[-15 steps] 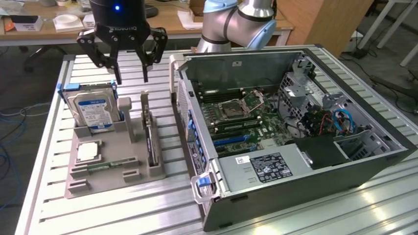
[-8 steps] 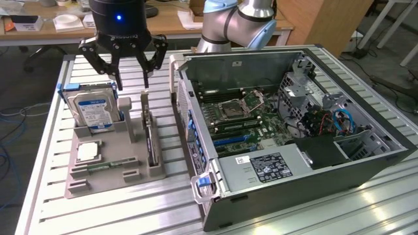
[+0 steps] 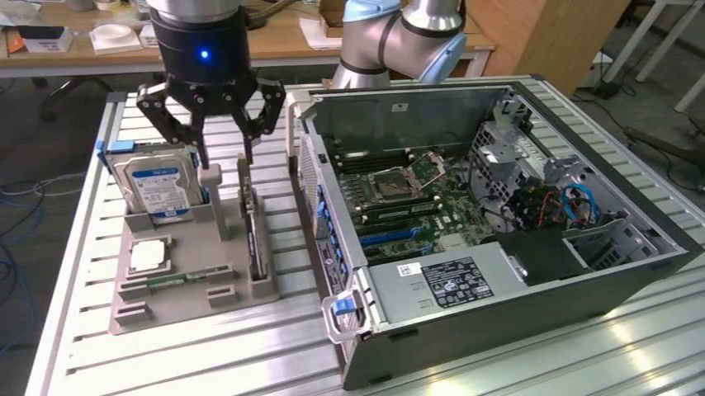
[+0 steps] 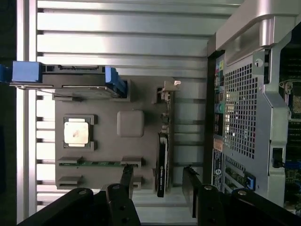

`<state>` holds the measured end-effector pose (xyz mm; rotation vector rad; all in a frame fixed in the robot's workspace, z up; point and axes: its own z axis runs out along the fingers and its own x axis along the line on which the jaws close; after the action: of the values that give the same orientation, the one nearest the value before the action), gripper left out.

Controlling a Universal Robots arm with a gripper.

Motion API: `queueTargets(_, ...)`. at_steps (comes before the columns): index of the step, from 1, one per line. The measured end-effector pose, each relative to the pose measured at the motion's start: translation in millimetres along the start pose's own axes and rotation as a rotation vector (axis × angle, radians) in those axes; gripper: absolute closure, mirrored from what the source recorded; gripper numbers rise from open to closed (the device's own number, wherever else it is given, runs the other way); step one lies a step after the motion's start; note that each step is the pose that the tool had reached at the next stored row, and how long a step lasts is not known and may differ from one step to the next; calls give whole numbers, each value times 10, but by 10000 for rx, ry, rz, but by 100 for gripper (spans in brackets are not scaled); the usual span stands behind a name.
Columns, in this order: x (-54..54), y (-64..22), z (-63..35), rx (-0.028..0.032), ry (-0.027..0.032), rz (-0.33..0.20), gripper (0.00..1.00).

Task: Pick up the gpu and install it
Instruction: 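Pick up the gpu and move the gpu toward the slot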

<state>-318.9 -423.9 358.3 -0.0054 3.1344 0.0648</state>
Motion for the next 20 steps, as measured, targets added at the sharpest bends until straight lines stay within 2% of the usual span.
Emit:
queueTargets(8,1,-93,143,-2,0,-13,45)
queueTargets(20,-75,-120,321,-2,0,-15,45)
